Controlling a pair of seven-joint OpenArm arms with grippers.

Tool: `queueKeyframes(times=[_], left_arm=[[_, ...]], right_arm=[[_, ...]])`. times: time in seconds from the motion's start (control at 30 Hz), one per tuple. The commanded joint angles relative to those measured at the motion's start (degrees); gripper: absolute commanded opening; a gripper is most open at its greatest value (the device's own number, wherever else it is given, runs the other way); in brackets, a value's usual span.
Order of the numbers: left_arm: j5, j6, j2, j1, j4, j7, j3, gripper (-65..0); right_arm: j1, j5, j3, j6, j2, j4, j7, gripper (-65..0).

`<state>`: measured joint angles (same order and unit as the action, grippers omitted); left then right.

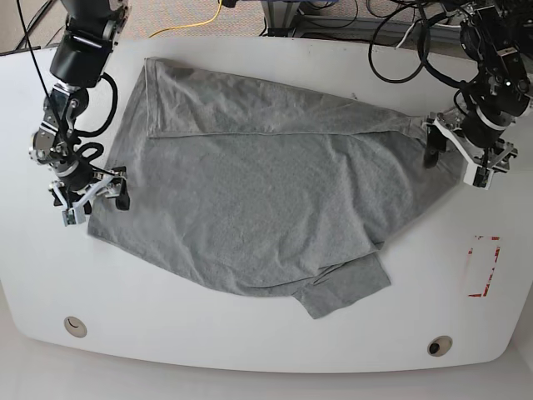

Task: Layout the t-shirt on the table in an organized manner, then fold the t-shirt properly
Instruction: 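Grasp the shirt's side edges with both grippers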

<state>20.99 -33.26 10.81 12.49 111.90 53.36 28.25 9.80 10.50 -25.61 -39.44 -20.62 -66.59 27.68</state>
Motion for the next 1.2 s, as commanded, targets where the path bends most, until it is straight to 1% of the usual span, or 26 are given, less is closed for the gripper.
queueKeyframes(times=[0.0, 0.17, 0.27, 0.33, 0.53, 0.73, 0.87, 0.97, 1.03, 1.07, 1.13, 1.17], left_arm=[[0.7, 0.2, 0.8, -0.5, 0.9, -1.2, -0.3, -16.5], [0.7, 0.2, 0.8, -0.9, 0.9, -1.2, -1.8, -16.5], [0.7, 0.2, 0.8, -1.7, 0.9, -1.2, -2.4, -16.5], [0.7, 0.2, 0.8, -1.9, 0.9, -1.2, -2.4, -16.5], [0.7, 0.2, 0.8, -2.1, 0.8, -1.2, -2.4, -16.5], [0.6, 0.2, 0.8, -2.1, 0.6, -1.2, -2.4, -16.5], [0.6, 0.2, 0.8, -1.9, 0.5, -1.2, -2.4, -16.5], [0.6, 0.2, 0.7, -1.7, 0.4, -1.2, -2.4, -16.5], [0.5, 0.2, 0.7, -1.6, 0.4, -1.2, -2.3, -16.5], [0.5, 0.2, 0.7, -1.5, 0.4, -1.2, -2.2, -16.5], [-0.4, 0.2, 0.7, -1.1, 0.4, -1.2, -2.2, -16.5], [-1.3, 0.2, 0.7, -0.9, 0.4, -1.2, -2.2, -16.5]], right_arm=[[0.8, 1.1, -2.5, -0.6, -0.9, -0.8, -1.7, -9.5], [1.0, 1.2, -4.7, -0.6, -1.0, 4.3, -2.0, -9.5], [1.3, 1.8, -5.4, -0.6, -1.7, 7.1, -3.1, -9.5], [1.7, 1.8, -5.4, -0.6, -1.6, 8.8, -4.1, -9.5], [3.1, 1.3, -4.8, -0.6, 0.2, 12.8, -5.5, -9.5], [3.6, 1.5, -1.3, -0.6, 2.1, 13.0, -5.5, -10.1], [3.8, 1.3, -0.5, -0.6, 3.6, 13.0, -5.5, -10.3], [4.3, 1.2, -0.5, -0.6, 4.1, 12.9, -5.5, -10.8], [4.6, 1.2, -0.5, -0.6, 4.3, 12.9, -5.5, -14.3], [4.6, 1.2, -0.5, -0.6, 4.3, 12.9, -5.5, -17.6], [4.6, 1.2, -0.5, -0.6, 4.3, 12.9, -5.5, -25.5], [4.6, 1.2, -0.5, -0.6, 4.3, 12.9, -5.5, -31.4]])
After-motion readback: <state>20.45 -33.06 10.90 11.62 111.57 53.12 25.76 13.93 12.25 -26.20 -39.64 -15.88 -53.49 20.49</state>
